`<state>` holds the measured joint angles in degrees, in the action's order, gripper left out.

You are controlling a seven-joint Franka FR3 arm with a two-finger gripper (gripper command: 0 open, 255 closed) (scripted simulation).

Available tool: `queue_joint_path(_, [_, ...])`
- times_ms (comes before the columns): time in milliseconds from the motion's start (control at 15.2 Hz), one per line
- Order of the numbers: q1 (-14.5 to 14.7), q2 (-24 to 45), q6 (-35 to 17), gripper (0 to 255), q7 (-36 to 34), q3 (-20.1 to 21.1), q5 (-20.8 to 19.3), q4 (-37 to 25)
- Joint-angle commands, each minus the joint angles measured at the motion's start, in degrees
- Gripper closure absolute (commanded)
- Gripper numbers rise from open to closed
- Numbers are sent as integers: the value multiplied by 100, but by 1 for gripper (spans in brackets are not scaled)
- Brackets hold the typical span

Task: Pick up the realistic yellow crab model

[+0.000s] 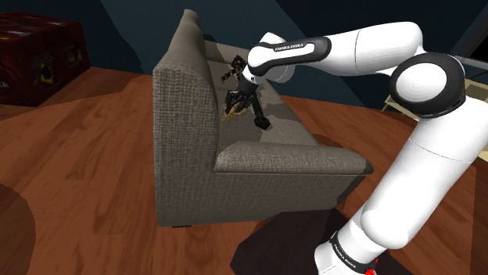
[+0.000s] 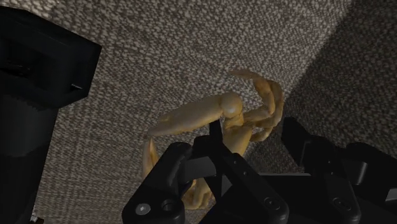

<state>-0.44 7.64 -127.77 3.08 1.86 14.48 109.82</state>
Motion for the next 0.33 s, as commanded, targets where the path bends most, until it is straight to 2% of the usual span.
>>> queue_joint_path(0, [-1, -24, 148, 255, -42, -4, -26, -128])
queue_joint_path(264, [-3, -70, 298, 255, -79, -9, -49, -235])
